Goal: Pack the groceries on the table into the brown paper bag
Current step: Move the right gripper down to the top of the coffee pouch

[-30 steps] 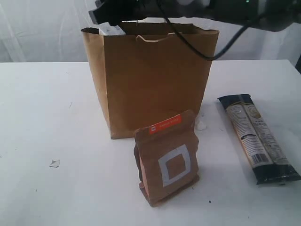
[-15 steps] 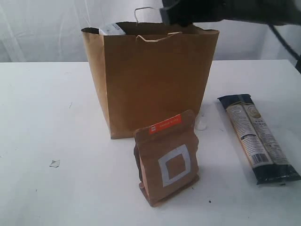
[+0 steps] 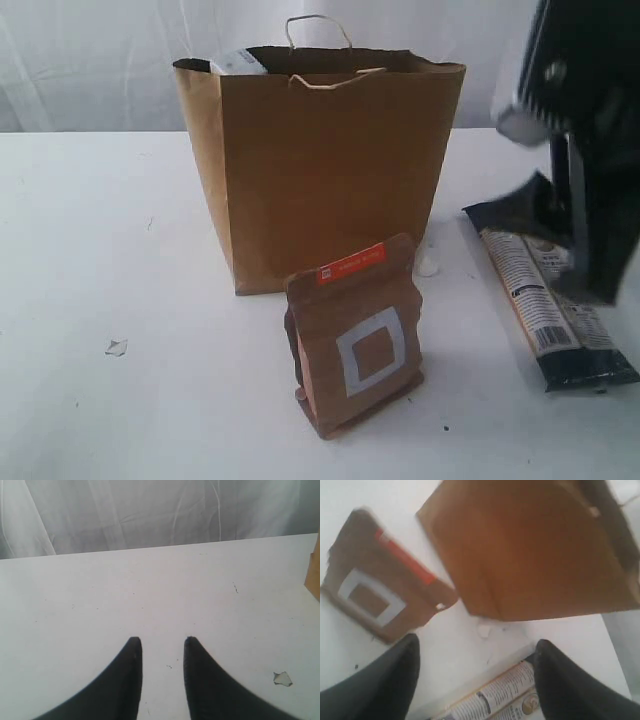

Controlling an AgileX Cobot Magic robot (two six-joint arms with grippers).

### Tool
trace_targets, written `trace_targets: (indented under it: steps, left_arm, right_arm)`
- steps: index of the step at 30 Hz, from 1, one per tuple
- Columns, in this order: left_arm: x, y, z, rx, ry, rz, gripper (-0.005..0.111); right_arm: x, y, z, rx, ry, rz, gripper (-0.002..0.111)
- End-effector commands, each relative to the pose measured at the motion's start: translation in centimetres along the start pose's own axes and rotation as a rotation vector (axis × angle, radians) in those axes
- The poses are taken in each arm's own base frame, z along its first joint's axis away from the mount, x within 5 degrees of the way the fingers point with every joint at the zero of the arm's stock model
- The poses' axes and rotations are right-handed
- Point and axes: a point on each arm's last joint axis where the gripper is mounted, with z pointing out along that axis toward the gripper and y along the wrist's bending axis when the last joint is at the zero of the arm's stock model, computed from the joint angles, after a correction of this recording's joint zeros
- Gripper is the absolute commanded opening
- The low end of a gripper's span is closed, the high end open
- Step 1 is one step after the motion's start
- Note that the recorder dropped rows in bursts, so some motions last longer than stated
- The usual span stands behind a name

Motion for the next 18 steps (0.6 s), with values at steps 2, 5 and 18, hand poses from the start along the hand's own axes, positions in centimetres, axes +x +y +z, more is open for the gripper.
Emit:
trace_targets:
  steps: [2,5,18]
  left_arm:
    - [0.1,0.0,0.0,-0.002,-0.002,-0.013,0.035]
    - [0.1,0.0,0.0,-0.002,-0.002,-0.013,0.035]
    - [0.1,0.0,0.0,-0.002,-0.002,-0.013,0.035]
  right_arm:
    - [-0.1,0.8,0.9,-0.152,-0.002,-0.269,0.061]
    - [-1.2,0.4,2.0,-0.199,-0.052,-0.306,0.061]
    - [-5.3,-1.8,8.5,-0.489,-0.072,-0.321,0.061]
